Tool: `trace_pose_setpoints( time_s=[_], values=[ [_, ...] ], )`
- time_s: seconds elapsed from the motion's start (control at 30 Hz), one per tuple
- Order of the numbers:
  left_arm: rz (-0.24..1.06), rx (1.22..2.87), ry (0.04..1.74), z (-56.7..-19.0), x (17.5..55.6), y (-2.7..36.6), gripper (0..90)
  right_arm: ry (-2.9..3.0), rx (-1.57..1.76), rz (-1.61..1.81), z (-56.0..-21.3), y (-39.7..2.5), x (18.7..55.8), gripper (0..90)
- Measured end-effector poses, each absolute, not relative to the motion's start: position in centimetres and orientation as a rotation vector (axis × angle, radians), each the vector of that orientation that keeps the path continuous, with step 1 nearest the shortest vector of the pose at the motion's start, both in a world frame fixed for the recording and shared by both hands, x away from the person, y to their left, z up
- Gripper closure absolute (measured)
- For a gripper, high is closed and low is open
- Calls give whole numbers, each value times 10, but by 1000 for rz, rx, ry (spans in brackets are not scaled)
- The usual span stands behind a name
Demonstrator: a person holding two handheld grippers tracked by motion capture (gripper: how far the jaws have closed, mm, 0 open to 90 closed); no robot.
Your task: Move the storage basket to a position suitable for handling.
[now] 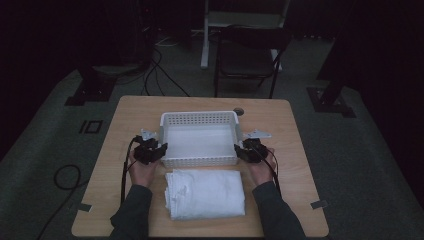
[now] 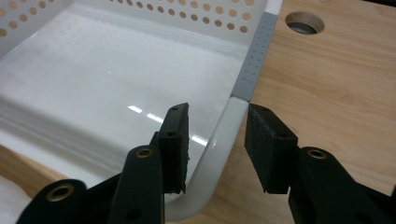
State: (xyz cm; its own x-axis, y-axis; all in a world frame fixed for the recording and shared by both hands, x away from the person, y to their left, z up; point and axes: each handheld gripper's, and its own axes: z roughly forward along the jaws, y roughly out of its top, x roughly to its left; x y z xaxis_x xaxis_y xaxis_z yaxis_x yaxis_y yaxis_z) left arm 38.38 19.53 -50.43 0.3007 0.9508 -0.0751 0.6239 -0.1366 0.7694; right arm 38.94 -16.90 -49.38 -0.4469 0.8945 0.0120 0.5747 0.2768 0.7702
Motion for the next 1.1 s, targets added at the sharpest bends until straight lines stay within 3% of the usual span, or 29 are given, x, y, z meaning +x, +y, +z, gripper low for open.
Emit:
trace_pose_setpoints(
  time_s=[0.47, 0.53, 0.57, 0.63, 0.73, 0.93, 1.1],
  values=[
    [505, 1859, 1356, -508, 400, 180, 599, 2103, 1367, 1046, -501, -187, 382, 594],
    [503, 1841, 1361, -507, 400, 181, 576, 2093, 1378, 1051, -501, -189, 381, 563],
    [514, 1825, 1378, -507, 400, 182, 500, 2065, 1400, 1044, -500, -192, 380, 525],
    [500, 1773, 1375, -503, 397, 187, 446, 2049, 1406, 1053, -497, -194, 378, 478],
    [526, 1735, 1363, -496, 388, 193, 398, 2042, 1400, 1070, -494, -198, 376, 431],
    [526, 1704, 1339, -489, 368, 203, 369, 2037, 1393, 1102, -488, -206, 368, 338],
    [543, 1715, 1340, -488, 357, 208, 357, 2041, 1390, 1108, -488, -211, 363, 338]
  ],
)
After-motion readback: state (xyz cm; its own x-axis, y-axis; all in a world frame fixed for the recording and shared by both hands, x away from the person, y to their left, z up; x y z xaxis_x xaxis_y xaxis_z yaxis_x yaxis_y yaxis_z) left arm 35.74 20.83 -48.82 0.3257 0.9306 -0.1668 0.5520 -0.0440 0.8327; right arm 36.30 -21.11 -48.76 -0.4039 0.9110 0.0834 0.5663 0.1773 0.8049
